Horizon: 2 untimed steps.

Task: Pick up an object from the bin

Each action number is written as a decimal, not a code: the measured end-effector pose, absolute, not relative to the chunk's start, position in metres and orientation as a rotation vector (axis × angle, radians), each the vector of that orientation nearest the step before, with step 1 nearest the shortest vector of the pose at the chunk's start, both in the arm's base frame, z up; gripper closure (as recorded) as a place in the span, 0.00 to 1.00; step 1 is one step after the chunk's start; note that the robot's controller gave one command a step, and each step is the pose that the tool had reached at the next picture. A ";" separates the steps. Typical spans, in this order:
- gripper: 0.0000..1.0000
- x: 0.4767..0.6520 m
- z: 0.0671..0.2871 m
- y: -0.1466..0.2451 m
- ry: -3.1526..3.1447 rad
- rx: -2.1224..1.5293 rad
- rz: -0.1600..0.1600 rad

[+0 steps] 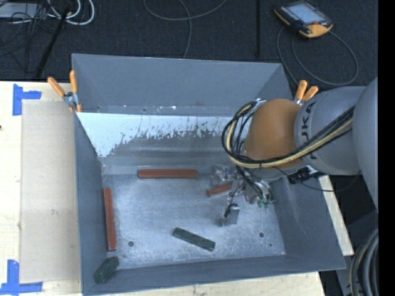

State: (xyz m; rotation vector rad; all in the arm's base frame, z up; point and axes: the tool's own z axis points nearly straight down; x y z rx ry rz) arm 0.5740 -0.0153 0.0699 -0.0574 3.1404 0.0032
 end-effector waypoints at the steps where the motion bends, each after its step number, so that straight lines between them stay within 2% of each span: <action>1: 1.00 0.604 0.070 -0.084 3.138 -0.093 0.000; 2: 1.00 0.604 0.070 -0.084 3.138 -0.093 0.000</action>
Offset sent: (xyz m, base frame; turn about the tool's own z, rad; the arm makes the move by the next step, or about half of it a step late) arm 0.0000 0.0000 0.0000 0.0000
